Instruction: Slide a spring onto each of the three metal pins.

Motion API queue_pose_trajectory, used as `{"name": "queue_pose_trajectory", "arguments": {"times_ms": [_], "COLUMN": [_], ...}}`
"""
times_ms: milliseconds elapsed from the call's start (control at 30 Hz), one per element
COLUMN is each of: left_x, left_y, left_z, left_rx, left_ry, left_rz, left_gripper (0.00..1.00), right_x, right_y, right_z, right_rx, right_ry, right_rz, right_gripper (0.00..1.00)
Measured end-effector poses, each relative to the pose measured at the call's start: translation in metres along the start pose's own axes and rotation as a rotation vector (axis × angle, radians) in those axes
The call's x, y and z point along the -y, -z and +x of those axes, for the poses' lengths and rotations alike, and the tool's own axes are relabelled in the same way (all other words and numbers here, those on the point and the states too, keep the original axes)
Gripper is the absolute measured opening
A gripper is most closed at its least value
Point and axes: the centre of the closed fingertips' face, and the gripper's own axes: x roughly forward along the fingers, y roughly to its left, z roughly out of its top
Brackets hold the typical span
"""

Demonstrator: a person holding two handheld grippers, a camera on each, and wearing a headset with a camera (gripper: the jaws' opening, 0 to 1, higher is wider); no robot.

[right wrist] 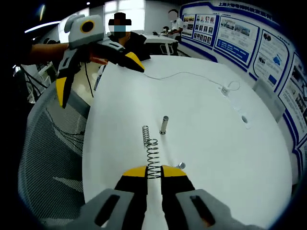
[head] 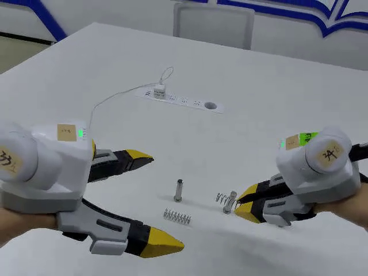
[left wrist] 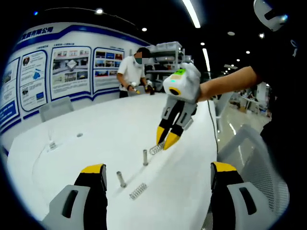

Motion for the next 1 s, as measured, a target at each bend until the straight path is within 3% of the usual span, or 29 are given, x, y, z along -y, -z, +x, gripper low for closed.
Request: {"name": "queue_pose_trajectory", "arguments": {"times_ms": [367,533,767,1000], "left_x": [0.015,0.024,0.040,0.048], "left_y": [-0.011,-0.015,-0.018,-0.025], "left_z": [0.019,0.028,0.039,0.042], "left_rx": [0.006,0.003,0.001,0.021], "left_ry": [0.061,0.086,0.134,0.163], "left_rz": [0.053,0.078,0.110,0.113], "left_gripper": [0.77,0.69,0.63,0.51], "right_x": [-0.022,-0.033,-0.048,-0.057], "right_y": [-0.024,-0.030,-0.038,-0.037], "right_z": [-0.032,-0.041,-0.048,-0.050], "right_rx": [0.018,0.034,0.067,0.054], "right_ry": [0.020,0.025,0.013,0.004], "right_rz": [-0.115,-0.133,-0.176,-0.213], "right_gripper": [0.10,0.10,0.10,0.10]}}
